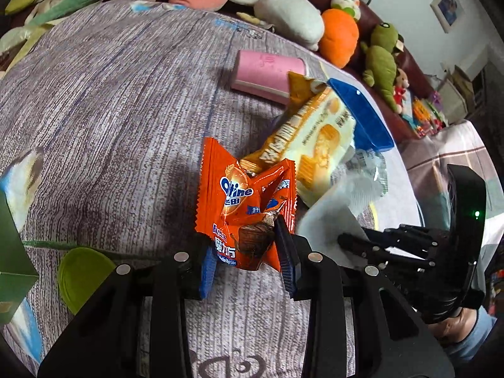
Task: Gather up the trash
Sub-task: 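Carry the Ovaltine wrapper and napkin over the teal bin with both tools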
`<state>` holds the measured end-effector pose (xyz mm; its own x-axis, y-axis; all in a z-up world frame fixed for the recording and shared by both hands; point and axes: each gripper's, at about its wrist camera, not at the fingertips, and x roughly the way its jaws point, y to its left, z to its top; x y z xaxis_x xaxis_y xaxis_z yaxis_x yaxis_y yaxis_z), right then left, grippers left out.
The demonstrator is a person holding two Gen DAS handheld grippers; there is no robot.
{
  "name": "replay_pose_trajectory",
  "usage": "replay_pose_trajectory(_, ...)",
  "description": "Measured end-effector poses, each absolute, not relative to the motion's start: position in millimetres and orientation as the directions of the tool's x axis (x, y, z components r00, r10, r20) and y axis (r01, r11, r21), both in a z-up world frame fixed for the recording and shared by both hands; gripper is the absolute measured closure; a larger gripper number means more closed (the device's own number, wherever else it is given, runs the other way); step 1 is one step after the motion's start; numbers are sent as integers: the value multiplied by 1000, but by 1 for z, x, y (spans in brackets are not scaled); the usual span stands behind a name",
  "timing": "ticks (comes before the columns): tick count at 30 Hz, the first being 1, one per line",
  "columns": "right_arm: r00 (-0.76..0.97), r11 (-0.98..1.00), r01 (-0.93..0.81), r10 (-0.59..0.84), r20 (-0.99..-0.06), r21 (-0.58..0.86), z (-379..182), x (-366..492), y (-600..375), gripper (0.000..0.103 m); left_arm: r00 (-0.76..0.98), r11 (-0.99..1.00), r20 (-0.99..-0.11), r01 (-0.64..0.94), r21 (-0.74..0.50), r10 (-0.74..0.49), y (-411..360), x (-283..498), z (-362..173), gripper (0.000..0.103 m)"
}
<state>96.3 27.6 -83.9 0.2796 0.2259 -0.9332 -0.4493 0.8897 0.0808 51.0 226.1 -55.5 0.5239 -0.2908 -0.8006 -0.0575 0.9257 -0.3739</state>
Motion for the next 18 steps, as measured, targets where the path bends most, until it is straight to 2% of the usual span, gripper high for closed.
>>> replay_pose_trajectory(2, 268, 890, -443, 248, -931, 109, -81, 92, 19, 95, 529, 928, -797, -46, -369, -291, 221, 48, -51, 68)
replay_pose_trajectory(5, 277, 895, -421, 279, -920, 145, -70, 89, 0, 97, 532, 931, -793, -25, -365, -296, 211, 42, -43, 68)
replay_pose_trajectory(18, 395, 949, -198, 308, -866, 247, -23, 86, -131, 97, 502, 927, -780, 171, -334, -374, 110, 55, -17, 68)
